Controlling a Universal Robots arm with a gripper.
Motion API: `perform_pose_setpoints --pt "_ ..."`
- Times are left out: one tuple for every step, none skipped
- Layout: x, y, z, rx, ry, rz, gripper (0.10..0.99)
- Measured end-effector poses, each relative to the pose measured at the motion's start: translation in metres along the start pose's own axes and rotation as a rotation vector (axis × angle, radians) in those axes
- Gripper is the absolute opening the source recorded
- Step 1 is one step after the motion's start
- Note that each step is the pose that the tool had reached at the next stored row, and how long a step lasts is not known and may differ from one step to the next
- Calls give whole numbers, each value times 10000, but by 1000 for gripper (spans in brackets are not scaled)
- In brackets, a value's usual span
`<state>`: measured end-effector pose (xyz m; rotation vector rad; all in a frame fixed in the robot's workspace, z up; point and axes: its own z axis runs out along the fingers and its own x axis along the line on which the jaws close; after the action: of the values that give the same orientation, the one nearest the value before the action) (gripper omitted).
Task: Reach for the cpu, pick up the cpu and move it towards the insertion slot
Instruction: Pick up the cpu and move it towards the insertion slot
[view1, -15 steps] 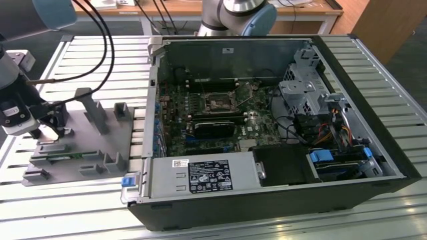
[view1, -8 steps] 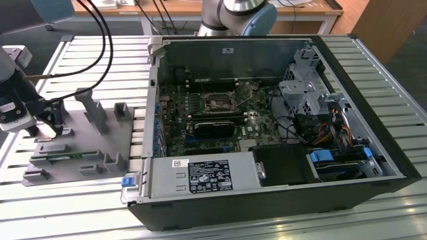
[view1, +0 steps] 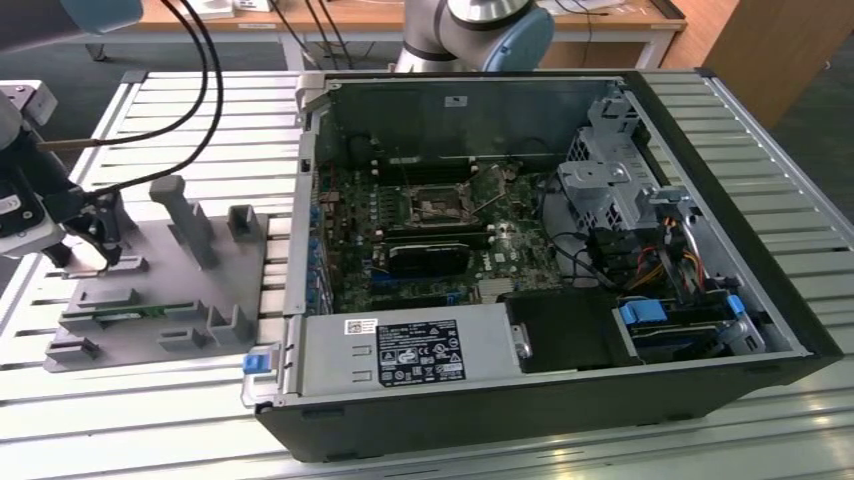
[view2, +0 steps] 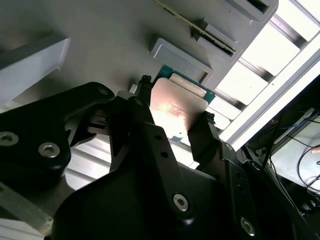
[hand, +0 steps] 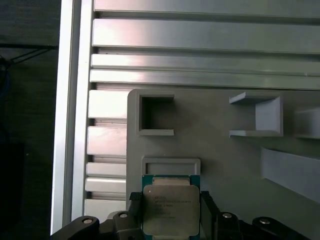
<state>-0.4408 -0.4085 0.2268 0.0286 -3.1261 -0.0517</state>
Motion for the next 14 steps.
perform_pose_setpoints --pt "0 1 -12 0 0 0 545" --pt "0 1 -24 0 0 0 545" --pt "1 1 -35 1 1 0 545" --pt "1 1 -46 0 1 0 545" --pt "1 2 -58 0 0 0 545" --pt "1 2 -72 0 1 0 545" --pt "1 3 -84 1 1 0 545" --pt "1 3 -97 0 0 0 545" --pt "1 4 -110 0 1 0 545" --pt "2 4 -124 0 0 0 545" --pt "2 5 -138 0 0 0 545" --pt "2 5 -152 0 0 0 545" --pt "3 6 -168 0 1 0 545" --pt "3 6 -181 0 0 0 545"
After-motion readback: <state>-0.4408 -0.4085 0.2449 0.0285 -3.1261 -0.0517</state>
